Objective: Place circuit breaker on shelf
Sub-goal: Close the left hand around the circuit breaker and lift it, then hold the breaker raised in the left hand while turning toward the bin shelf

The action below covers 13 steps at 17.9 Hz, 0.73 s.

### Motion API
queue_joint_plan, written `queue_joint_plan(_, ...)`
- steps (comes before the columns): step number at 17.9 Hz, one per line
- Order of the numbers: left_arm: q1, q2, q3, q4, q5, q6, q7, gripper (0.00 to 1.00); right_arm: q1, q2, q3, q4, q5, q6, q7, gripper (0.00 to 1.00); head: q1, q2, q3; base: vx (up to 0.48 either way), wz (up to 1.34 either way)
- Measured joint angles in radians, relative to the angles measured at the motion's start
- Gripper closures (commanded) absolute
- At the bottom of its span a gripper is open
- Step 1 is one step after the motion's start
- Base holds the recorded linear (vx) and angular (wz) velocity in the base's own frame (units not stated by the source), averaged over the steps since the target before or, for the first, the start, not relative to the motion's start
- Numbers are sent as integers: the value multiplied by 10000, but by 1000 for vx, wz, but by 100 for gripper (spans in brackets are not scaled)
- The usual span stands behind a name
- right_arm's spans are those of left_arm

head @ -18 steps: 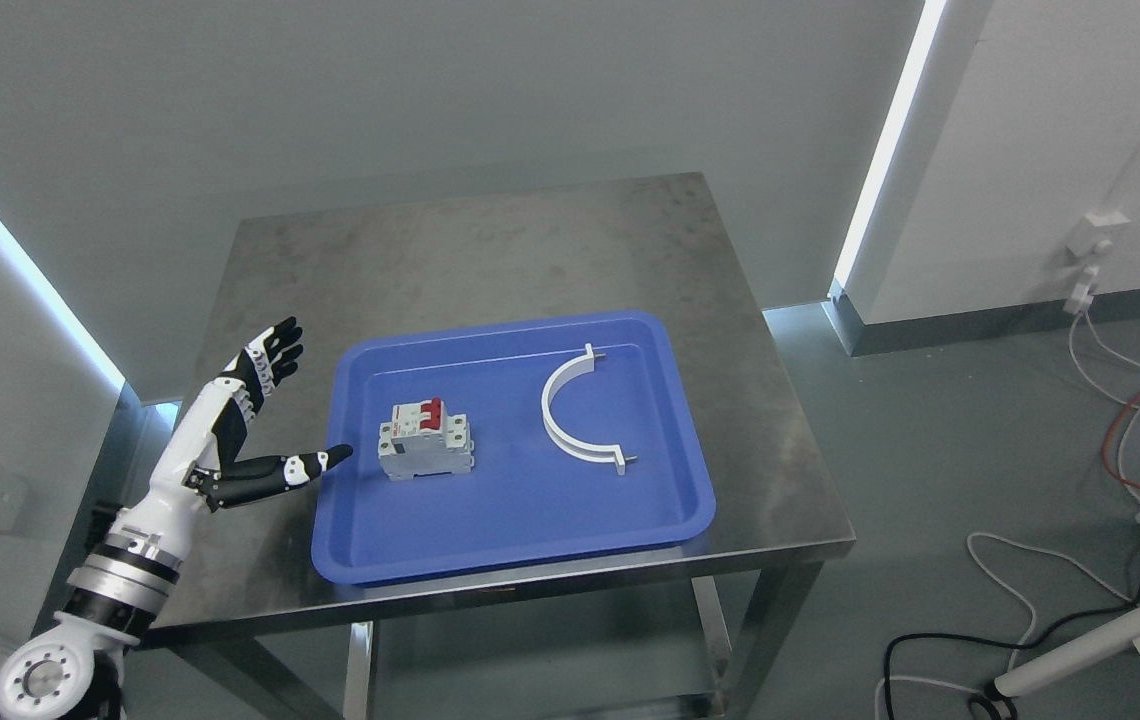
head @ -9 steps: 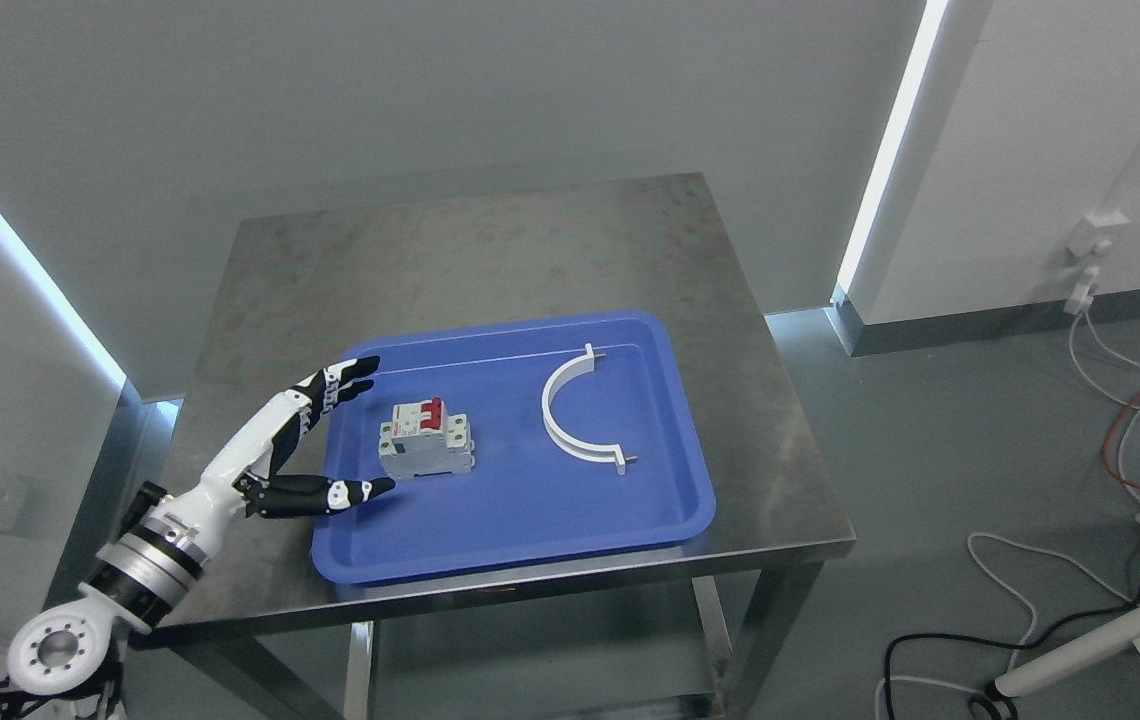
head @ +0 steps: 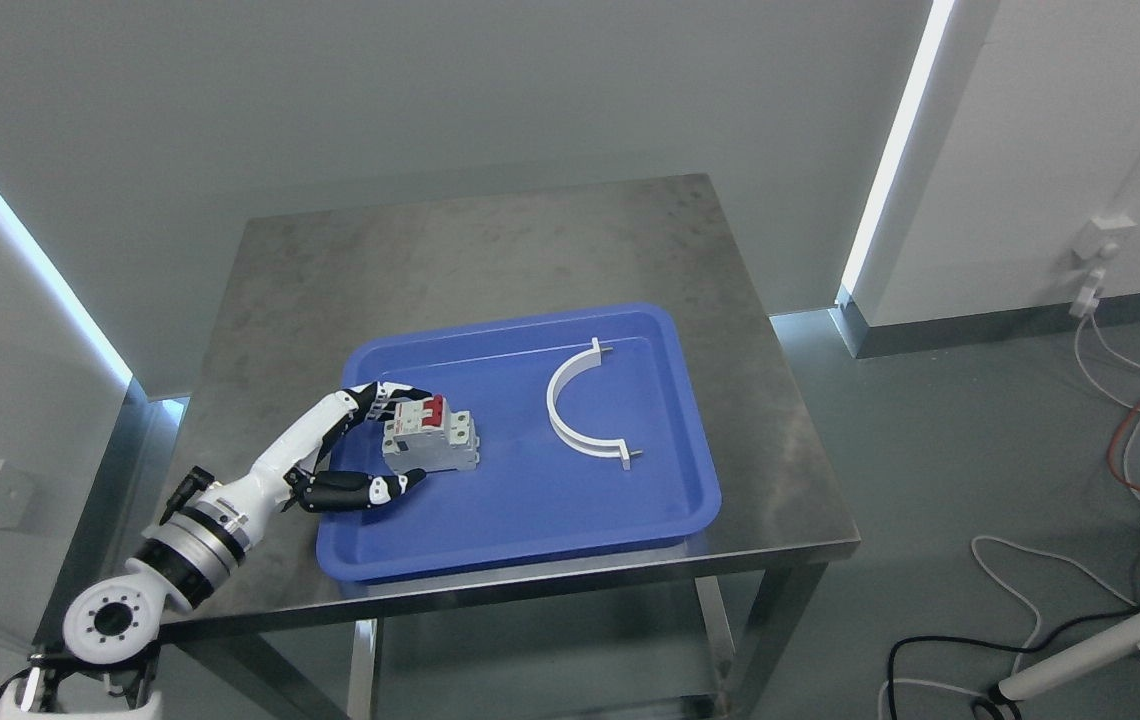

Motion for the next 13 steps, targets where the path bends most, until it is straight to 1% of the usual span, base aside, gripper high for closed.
queue_joint_plan(3, -59, -106, -52, 17, -145, -215, -92, 93, 0, 0, 0, 0, 0, 0, 47, 0, 0, 0, 0, 0, 0)
queue_joint_plan(5, -139, -210, -81, 31, -207, -400, -153, 97, 0, 0, 0, 0, 0, 0, 54, 0, 0, 0, 0, 0, 0)
queue_joint_plan(8, -478, -534, 96, 33, -251, -756, -143, 97, 0, 0, 0, 0, 0, 0, 62, 0, 0, 0, 0, 0, 0)
queue_joint_plan(11, -988, -1027, 607, 35, -262, -1053, -22, 95, 0, 0, 0, 0, 0, 0, 62, 0, 0, 0, 0, 0, 0)
queue_joint_plan(13, -1235, -1310, 1034, 39, -238, -1272, 420, 95, 0, 0, 0, 0, 0, 0, 63, 0, 0, 0, 0, 0, 0)
